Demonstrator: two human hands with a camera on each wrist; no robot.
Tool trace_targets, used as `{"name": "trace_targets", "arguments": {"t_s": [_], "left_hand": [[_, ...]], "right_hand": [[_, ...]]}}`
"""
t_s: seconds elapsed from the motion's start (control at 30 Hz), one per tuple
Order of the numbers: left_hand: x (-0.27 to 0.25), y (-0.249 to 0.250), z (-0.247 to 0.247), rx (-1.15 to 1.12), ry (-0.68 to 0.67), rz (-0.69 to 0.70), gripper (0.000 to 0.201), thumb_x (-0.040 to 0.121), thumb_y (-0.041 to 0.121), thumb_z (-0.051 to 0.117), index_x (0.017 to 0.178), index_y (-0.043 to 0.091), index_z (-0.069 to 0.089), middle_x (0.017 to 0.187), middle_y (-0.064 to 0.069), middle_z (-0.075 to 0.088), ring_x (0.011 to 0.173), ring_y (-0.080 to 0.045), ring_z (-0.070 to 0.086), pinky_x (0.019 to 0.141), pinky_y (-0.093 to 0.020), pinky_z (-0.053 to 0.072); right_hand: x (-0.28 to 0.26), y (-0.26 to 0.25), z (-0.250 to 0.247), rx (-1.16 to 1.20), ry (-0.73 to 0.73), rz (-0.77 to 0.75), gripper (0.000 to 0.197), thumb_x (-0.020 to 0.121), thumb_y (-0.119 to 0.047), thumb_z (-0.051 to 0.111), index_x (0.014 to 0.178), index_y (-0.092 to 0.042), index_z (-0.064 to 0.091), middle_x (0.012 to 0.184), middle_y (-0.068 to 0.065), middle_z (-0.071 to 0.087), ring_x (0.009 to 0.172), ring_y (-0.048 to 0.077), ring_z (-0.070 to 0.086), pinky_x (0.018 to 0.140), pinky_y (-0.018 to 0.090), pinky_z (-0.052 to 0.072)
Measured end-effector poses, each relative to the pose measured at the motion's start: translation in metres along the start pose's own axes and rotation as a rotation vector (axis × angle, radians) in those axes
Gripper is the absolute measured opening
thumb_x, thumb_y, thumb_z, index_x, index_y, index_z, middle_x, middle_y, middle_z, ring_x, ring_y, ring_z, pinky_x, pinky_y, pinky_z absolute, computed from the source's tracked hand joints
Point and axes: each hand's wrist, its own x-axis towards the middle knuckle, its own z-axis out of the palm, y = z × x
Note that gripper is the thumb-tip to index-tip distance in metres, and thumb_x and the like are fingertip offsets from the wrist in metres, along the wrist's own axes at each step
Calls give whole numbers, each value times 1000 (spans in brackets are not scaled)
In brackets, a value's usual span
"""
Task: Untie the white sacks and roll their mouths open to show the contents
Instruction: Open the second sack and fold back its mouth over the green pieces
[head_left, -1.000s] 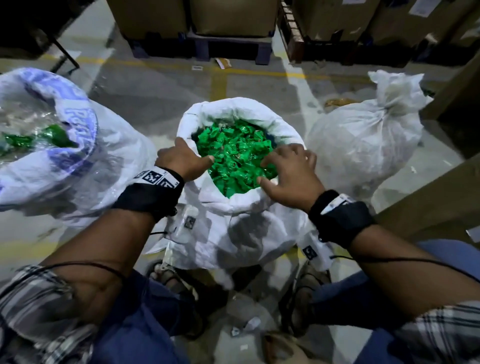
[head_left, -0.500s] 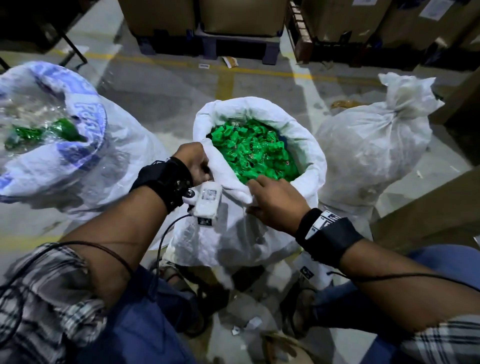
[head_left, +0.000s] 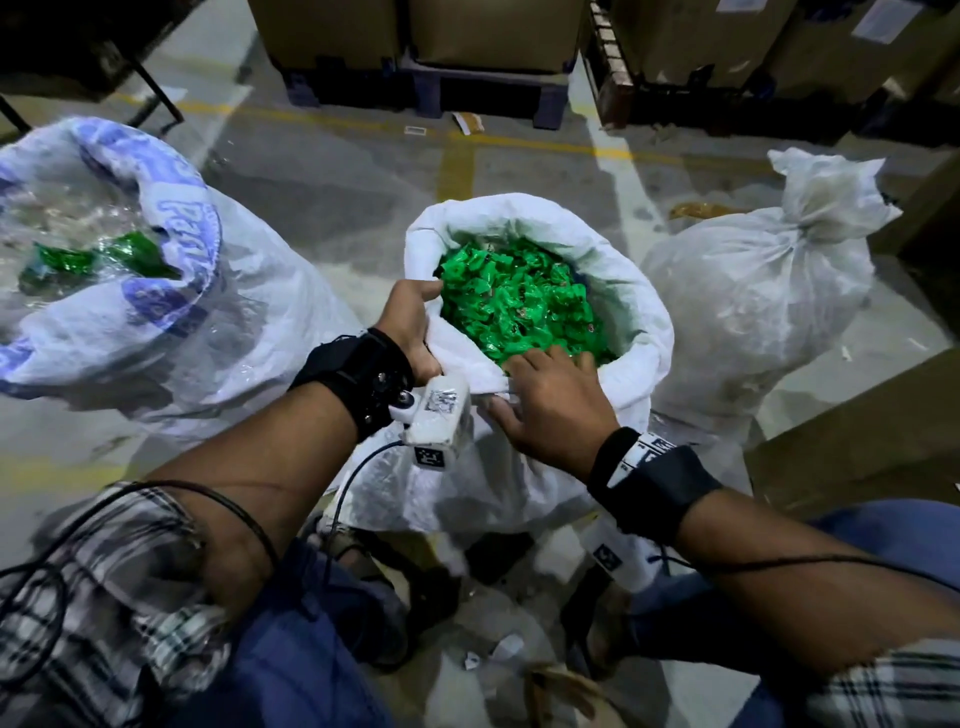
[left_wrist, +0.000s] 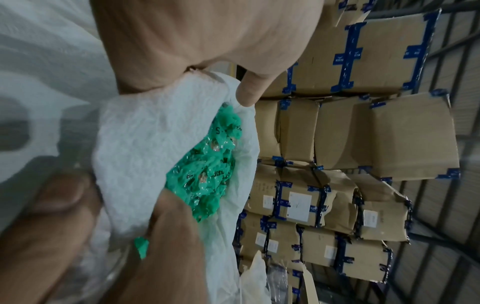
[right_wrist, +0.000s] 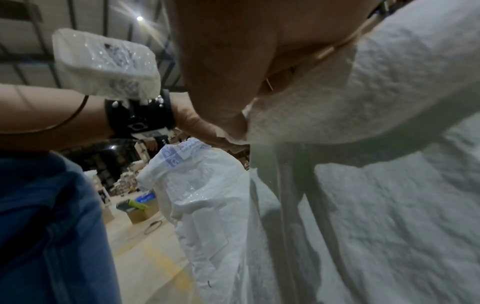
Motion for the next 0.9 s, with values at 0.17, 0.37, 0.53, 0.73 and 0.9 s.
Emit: {"name": "trace_targets", "arguments": {"t_s": [0.17,0.37,0.53,0.73,0.9], "left_hand": [[2,-5,1,21,-5,17,42,97,36,46,119,3,62,112,-25,70,100,-38,69,97,-50,49],[9,-1,-6,225,25,-56,54,100,42,47,136,2,50,109,-23,72,89,-36,72,86,-47,52],[16,-1,-12,789,371,102,84,85,68,58,143,10,44,135,-14,56,116,-32,61,103,-42,49],[24,15,-14,1083,524,401,86,92,57,58,150,7,19,150,-23,34,136,-39,42,110,-42,37],[31,30,-14,1044,491,421,70,102,42,45,152,4,13,147,-25,45,131,-41,50,107,-45,43]], "right_hand": [[6,-1,-9,12,-37,-56,32,85,-36,60,113,-22,52,100,4,67,99,31,62,78,41,33],[-3,0,2,-160,256,-400,20,83,-8,56,101,-15,61,90,10,57,79,31,55,72,44,36],[-4,14,-10,-253,-22,-440,40,79,-14,47,118,-24,52,111,10,50,102,32,48,85,47,37],[-30,35,-30,37,117,-57,53,82,-78,45,105,-32,59,105,2,47,105,28,45,88,44,37],[-49,57,-33,177,-9,566,75,83,-68,59,130,-11,45,122,23,47,118,42,46,96,50,45]]}}
